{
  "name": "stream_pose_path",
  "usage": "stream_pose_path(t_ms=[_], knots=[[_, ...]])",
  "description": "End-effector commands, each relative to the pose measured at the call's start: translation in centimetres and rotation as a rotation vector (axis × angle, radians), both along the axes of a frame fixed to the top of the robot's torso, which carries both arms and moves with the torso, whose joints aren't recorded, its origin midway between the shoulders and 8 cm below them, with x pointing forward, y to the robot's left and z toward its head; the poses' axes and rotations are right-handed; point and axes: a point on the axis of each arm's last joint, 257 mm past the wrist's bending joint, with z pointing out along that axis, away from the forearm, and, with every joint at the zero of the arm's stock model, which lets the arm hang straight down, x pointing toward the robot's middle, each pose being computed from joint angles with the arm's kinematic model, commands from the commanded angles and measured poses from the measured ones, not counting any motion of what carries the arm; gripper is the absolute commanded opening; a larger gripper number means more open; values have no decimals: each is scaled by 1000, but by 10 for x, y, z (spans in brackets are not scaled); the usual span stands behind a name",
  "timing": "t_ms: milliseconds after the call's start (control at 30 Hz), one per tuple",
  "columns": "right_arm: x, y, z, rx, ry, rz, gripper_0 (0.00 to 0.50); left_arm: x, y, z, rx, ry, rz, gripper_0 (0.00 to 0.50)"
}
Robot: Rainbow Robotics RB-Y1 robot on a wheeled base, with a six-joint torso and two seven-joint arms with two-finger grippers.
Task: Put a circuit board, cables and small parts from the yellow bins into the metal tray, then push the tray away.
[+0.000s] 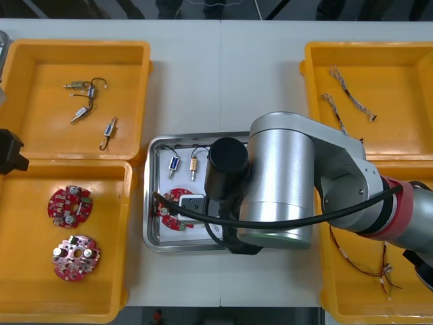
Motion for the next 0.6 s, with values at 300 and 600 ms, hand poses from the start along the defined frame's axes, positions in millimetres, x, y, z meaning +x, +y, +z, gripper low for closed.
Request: stream_pose_path(t_ms=[300, 600], knots=[[-19, 24, -28, -4, 23, 53, 500, 2, 8, 23, 29, -57, -44, 500], [-23, 28, -55, -9, -6, 56, 500, 4, 4, 23, 17, -63, -55, 500]])
